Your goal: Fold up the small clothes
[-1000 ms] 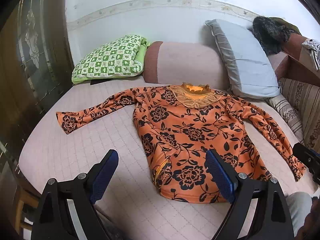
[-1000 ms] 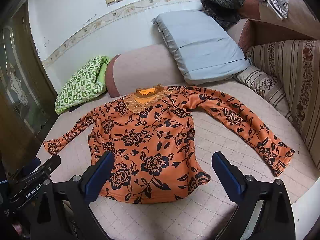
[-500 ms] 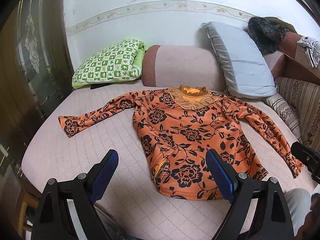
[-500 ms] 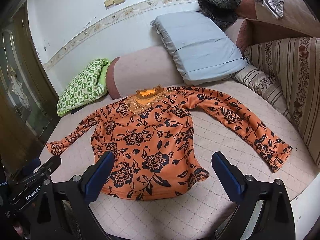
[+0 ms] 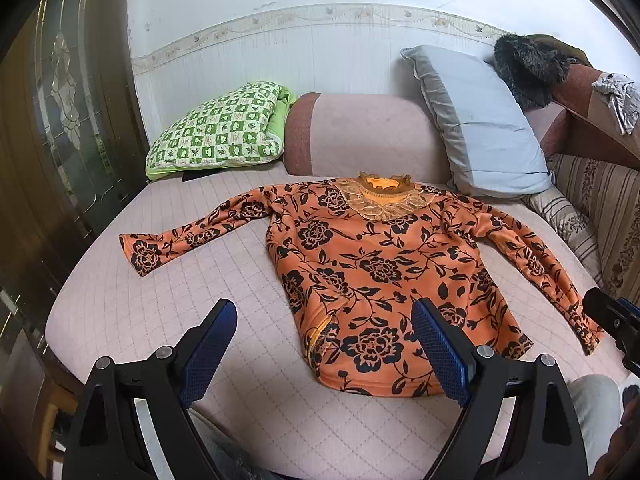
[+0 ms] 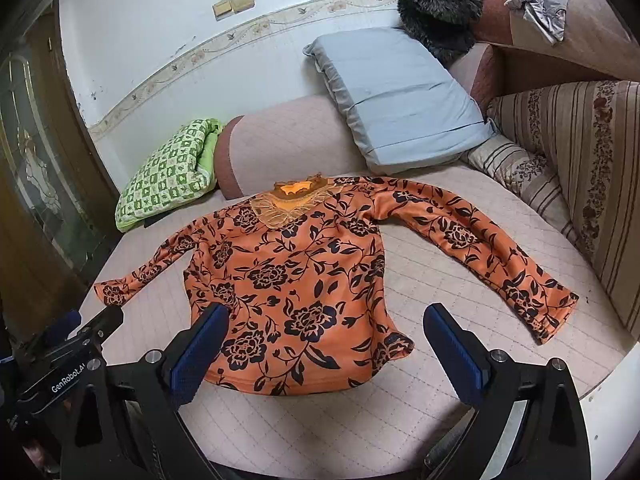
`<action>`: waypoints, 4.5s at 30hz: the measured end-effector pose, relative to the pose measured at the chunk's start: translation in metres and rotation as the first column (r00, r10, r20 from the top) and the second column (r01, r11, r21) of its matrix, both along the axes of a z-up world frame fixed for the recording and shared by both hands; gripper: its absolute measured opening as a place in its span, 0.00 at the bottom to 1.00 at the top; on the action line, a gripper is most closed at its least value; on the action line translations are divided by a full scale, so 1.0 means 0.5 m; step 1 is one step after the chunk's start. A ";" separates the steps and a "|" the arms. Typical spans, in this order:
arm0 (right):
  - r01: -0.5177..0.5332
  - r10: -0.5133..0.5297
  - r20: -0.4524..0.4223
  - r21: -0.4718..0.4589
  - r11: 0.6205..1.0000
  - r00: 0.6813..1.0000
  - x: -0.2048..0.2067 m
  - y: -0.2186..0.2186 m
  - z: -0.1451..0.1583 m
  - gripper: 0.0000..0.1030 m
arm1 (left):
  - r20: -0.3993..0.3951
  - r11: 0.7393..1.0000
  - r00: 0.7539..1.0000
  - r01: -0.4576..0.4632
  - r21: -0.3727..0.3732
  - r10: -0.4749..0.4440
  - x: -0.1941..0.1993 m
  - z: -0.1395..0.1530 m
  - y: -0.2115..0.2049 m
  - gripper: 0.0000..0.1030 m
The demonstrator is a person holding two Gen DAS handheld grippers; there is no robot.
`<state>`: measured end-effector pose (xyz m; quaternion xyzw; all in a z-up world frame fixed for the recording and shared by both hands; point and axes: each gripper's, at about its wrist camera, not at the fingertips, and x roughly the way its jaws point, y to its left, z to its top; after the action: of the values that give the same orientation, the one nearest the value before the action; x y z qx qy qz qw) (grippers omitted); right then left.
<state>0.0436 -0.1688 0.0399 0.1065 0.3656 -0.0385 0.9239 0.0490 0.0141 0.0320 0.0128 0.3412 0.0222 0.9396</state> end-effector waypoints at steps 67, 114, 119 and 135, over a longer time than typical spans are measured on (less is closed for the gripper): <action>-0.281 0.281 0.008 0.048 0.959 0.960 0.304 0.119 0.058 0.08 | -0.209 0.946 0.977 -0.044 -0.321 -0.026 0.308 -0.149 0.177 0.86; -0.091 0.133 -0.372 0.129 0.988 0.919 0.717 0.023 -0.282 0.69 | -0.297 0.916 0.952 -0.060 -0.398 -0.067 0.455 -0.225 0.232 0.82; 0.002 0.015 -0.383 0.042 0.999 0.924 0.799 -0.037 -0.275 0.71 | -0.434 0.917 0.863 0.080 -0.392 -0.260 0.492 -0.342 0.125 0.80; 0.048 -0.060 -0.492 -0.039 0.998 0.868 0.845 -0.080 -0.361 0.10 | -0.500 0.981 0.853 0.065 -0.184 -0.150 0.432 -0.400 0.154 0.28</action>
<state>0.4661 -0.2089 -0.1407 0.0917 0.5853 -0.0948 0.8000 0.2649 0.0912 -0.1679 -0.0381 0.5776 -0.0621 0.8131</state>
